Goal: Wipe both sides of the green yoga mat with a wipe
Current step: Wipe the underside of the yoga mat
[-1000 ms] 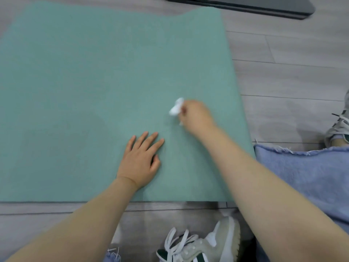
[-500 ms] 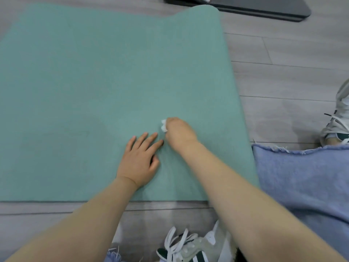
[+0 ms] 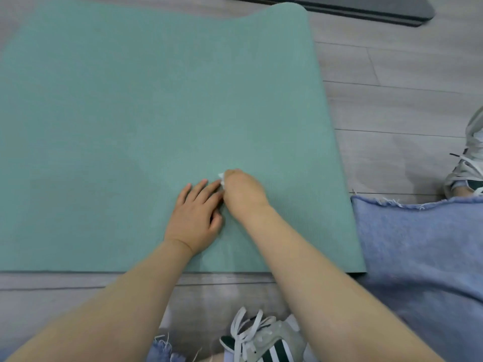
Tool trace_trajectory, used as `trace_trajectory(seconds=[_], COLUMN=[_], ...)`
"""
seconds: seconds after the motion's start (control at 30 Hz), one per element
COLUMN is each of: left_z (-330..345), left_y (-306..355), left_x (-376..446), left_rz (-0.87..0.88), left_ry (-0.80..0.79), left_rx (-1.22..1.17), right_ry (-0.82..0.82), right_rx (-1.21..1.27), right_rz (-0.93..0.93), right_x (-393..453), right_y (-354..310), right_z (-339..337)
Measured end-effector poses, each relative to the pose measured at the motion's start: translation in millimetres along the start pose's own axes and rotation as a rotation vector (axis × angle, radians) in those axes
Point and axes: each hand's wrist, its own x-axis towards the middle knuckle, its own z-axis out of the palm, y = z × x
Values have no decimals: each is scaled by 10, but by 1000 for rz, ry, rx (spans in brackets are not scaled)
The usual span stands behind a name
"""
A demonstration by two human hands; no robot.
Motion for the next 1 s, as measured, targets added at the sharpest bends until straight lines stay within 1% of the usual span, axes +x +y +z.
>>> trace_trajectory(seconds=[0.03,0.07,0.1,0.2,0.23,0.27,0.3,0.37,0.43,0.47,0.5,0.53,0.57,0.67,0.7,0.73,0.77,0.83,0.9,0.93,0.97,1.0], left_z=[5,11,11,8,5,4,0,-1,3,5,7,7,4,-5,-8,-9,-11,-18,-18,-19,-20,-20], left_y=[-3,-7,-12,1,3,5,6,4,2,-1,0,2,3,10,6,8,11,13,18,15,8,4], left_x=[0,1,1,5,3,-1,-2,-8,-10,-11,-8,-5,-5,-8,-5,-7,-11,-13,-14,-17,-16,-15], left_rz=[2,1,-2,-4,-4,-2,-1,1,0,-2,-4,-5,-7,-6,-8,-8,-7,-9,-10,-12,-13,-13], left_ry=[7,13,19,21,20,21,22,20,14,12,12,14,15,9,6,2,-3,-11,-15,-17,-17,-15], left_rx=[-2,-6,-10,-24,-27,-32,-35,-36,-31,-29,-29,-30,-32,-34,-34,-33,-34,-34,-37,-41,-44,-44], right_ry=[13,47,90,197,234,264,305,262,77,9,5,36,85,245,296,331,356,343,203,116,53,52], right_rx=[-5,0,-18,-137,-152,-144,-136,-51,35,42,30,31,9,-99,-112,-106,-98,-22,83,77,37,16], right_rz=[-25,6,84,439,527,576,547,361,141,63,42,76,151,480,571,623,621,482,262,153,83,62], right_x=[-56,-86,-128,-403,-492,-530,-517,-416,-397,-435,-477,-517,-557,-765,-827,-865,-847,-733,-643,-651,-664,-671], right_y=[-14,134,379,1285,1462,1497,1397,972,406,204,130,200,374,1157,1356,1430,1396,1049,518,237,45,-12], right_z=[-6,-99,-245,-812,-935,-972,-918,-632,-219,-75,-15,-52,-143,-611,-740,-825,-812,-612,-232,-50,68,97])
